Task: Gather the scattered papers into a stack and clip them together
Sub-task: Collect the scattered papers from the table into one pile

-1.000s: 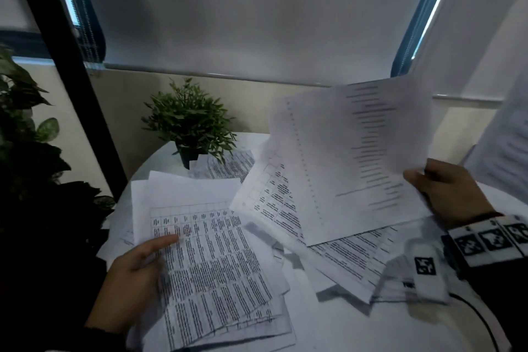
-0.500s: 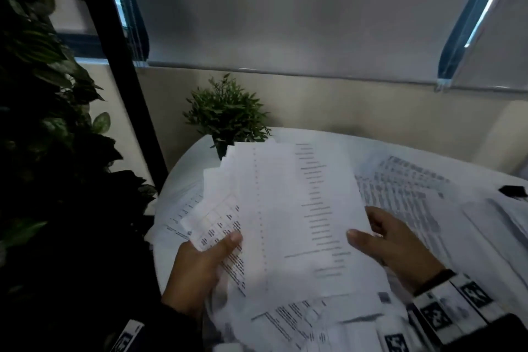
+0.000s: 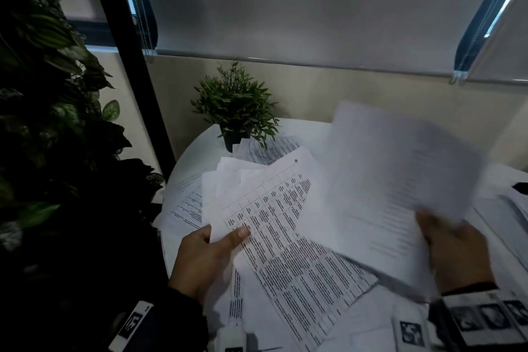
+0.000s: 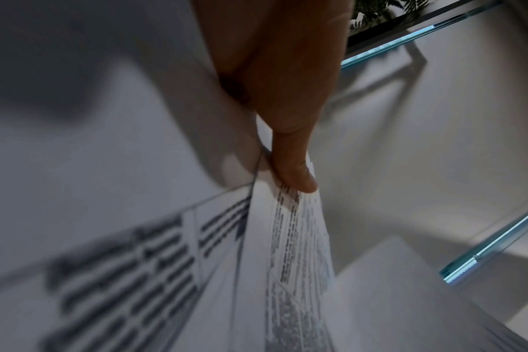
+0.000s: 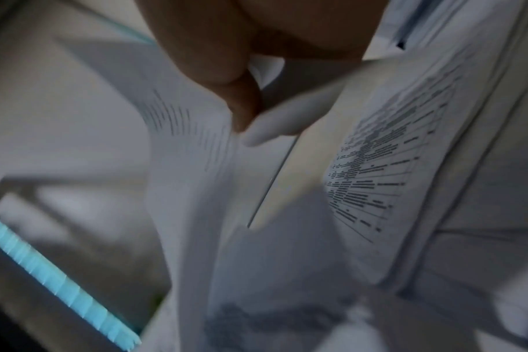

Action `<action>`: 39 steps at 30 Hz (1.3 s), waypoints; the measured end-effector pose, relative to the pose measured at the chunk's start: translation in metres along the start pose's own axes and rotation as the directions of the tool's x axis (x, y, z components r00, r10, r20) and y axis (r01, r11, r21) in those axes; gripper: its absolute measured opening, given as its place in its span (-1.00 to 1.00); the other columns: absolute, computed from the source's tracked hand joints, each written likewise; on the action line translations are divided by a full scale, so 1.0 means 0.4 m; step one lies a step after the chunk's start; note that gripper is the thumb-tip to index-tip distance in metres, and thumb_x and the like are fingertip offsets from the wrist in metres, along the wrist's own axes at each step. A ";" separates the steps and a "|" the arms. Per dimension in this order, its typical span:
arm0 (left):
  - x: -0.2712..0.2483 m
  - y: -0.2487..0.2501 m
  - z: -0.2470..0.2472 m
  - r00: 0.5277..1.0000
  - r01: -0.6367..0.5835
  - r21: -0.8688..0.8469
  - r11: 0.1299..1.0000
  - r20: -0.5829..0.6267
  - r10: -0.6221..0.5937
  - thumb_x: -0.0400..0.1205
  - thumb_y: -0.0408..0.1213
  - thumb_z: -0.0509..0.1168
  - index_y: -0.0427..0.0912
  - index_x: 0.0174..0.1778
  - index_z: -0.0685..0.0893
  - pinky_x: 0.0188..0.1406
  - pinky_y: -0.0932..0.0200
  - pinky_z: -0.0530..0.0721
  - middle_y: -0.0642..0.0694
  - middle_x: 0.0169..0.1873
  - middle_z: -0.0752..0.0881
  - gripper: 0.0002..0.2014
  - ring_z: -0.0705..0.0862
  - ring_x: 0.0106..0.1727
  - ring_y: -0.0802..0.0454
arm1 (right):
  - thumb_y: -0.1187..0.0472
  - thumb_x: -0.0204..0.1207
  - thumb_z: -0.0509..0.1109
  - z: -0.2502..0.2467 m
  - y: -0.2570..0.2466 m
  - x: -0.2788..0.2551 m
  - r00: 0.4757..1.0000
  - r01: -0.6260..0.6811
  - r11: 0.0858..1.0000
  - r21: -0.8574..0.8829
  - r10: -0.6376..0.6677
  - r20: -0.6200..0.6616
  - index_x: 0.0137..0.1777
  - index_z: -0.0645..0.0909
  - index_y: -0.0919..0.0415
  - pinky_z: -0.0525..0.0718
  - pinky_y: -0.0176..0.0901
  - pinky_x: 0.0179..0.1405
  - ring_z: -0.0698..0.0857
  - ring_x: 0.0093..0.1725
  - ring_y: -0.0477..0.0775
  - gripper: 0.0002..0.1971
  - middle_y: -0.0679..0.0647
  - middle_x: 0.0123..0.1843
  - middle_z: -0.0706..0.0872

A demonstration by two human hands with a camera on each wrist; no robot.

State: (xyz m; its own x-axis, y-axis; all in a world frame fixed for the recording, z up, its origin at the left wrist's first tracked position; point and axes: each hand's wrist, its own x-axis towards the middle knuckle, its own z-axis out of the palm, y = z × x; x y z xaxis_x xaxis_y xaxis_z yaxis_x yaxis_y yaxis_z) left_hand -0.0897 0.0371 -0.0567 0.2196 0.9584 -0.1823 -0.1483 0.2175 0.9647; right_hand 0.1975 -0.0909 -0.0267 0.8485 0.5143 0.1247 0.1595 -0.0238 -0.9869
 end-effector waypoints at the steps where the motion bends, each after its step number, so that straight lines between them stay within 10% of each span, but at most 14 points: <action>1: 0.002 0.000 -0.002 1.000 0.003 -0.006 1.000 0.004 -0.003 0.39 -0.44 0.53 -0.31 -0.12 0.79 -0.35 0.26 0.75 -0.14 -0.23 0.86 -0.83 0.84 -0.17 -0.07 | 0.13 0.48 0.45 -0.010 -0.007 0.008 1.000 -0.019 0.993 0.119 0.018 0.006 0.20 0.61 0.18 0.58 -0.10 0.05 0.66 -0.19 -0.10 -0.69 -0.12 -0.21 0.71; 5: 0.003 0.000 -0.002 0.999 0.006 -0.005 1.000 0.053 -0.005 0.36 -0.42 0.52 -0.34 -0.09 0.79 -0.21 0.12 0.78 -0.18 -0.20 0.86 -0.78 0.84 -0.14 -0.12 | -0.29 -0.07 0.61 -0.008 -0.004 0.038 0.949 0.007 0.998 0.056 -0.024 0.315 0.03 0.73 0.19 0.63 -0.02 0.16 0.80 -0.07 -0.09 -0.27 -0.05 -0.09 0.85; 12: -0.005 0.006 0.006 0.989 -0.061 -0.064 0.996 0.134 0.069 0.37 -0.28 0.49 -0.28 -0.04 0.76 -0.29 0.39 0.71 -0.09 -0.15 0.86 -0.73 0.81 -0.04 0.01 | -0.34 -0.08 0.64 0.108 0.061 0.054 0.744 -0.062 0.985 -0.163 0.154 0.650 0.35 0.49 0.06 0.61 0.27 0.27 0.73 0.19 0.10 -0.04 0.06 0.21 0.75; 14: -0.001 0.002 0.009 0.990 -0.080 -0.093 0.992 0.111 0.090 0.32 -0.11 0.53 -0.23 -0.02 0.75 -0.30 0.44 0.68 -0.01 -0.17 0.86 -0.63 0.80 -0.07 0.14 | -0.16 -0.09 0.73 0.127 0.086 0.067 0.741 -0.199 0.959 -0.200 0.281 0.609 0.29 0.42 0.04 0.64 0.33 0.21 0.74 0.14 0.21 -0.07 0.17 0.21 0.70; 18: -0.003 0.000 0.023 0.984 -0.105 -0.025 0.994 0.142 0.108 0.55 -0.40 0.36 -0.17 0.02 0.72 -0.32 0.51 0.64 0.14 -0.21 0.85 -0.84 0.79 -0.15 0.27 | 0.24 0.30 0.62 0.138 0.095 0.074 0.821 -0.143 0.940 -0.309 0.287 0.494 0.19 0.60 0.16 0.68 0.29 0.15 0.75 0.03 0.23 -0.55 0.17 0.11 0.76; 23: -0.015 -0.005 0.022 0.973 -0.035 -0.031 0.999 0.225 0.041 0.46 -0.65 0.38 -0.32 0.02 0.72 -0.36 0.35 0.71 -0.06 -0.18 0.86 -0.74 0.83 -0.13 0.05 | 0.29 0.56 0.38 0.119 0.042 0.067 0.881 -0.229 0.966 -0.117 0.257 0.398 0.14 0.61 0.26 0.64 -0.42 -0.55 0.71 -0.36 -0.07 -0.82 0.06 -0.10 0.72; 27: -0.003 -0.020 0.007 0.967 -0.044 0.079 0.996 0.255 0.023 0.36 -0.68 0.46 -0.27 0.07 0.74 -0.16 0.23 0.76 -0.11 -0.03 0.85 -0.60 0.81 0.03 -0.08 | -0.26 -0.30 0.73 0.113 0.058 0.069 0.879 -0.304 0.950 0.070 0.251 0.405 -0.03 0.70 0.07 0.77 0.02 -0.06 0.80 -0.13 0.10 -0.22 0.11 -0.02 0.82; 31: 0.001 -0.017 0.008 0.974 -0.071 0.084 0.994 0.219 0.052 0.40 -0.73 0.40 -0.25 0.03 0.75 -0.13 0.22 0.76 -0.08 -0.07 0.85 -0.62 0.82 -0.05 -0.01 | 0.17 0.46 0.49 0.111 0.071 0.077 0.935 -0.277 0.957 0.090 0.247 0.256 0.19 0.65 0.21 0.63 0.27 0.21 0.72 0.02 0.23 -0.69 0.23 0.11 0.75; 35: 0.012 -0.024 0.000 0.983 -0.123 0.086 0.989 0.147 0.110 0.43 -0.73 0.38 -0.26 0.09 0.73 0.03 0.14 0.74 -0.09 -0.02 0.84 -0.61 0.80 0.04 -0.09 | 0.26 0.50 0.45 0.096 0.097 0.087 0.966 -0.164 0.983 -0.078 0.176 0.191 0.03 0.67 0.06 0.63 0.34 0.21 0.73 0.07 0.26 -0.85 0.21 0.08 0.77; 39: 0.013 -0.011 0.000 0.980 -0.181 0.030 0.983 0.089 0.177 0.48 -0.74 0.32 -0.30 0.14 0.69 -0.04 0.27 0.74 -0.06 -0.01 0.84 -0.62 0.80 0.00 0.04 | 0.28 0.40 0.53 0.094 0.070 0.060 0.910 -0.189 0.982 -0.017 0.181 0.373 0.19 0.59 0.19 0.75 -0.05 -0.12 0.74 -0.02 0.13 -0.64 0.13 0.04 0.76</action>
State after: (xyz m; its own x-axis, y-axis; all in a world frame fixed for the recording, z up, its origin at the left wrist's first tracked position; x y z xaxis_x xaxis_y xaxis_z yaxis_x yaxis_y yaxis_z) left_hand -0.0880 0.0413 -0.0620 0.2745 0.9615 0.0092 -0.1564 0.0352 0.9871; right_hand 0.2035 -0.0470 -0.0551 0.6128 0.7834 -0.1036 0.0047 -0.1347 -0.9909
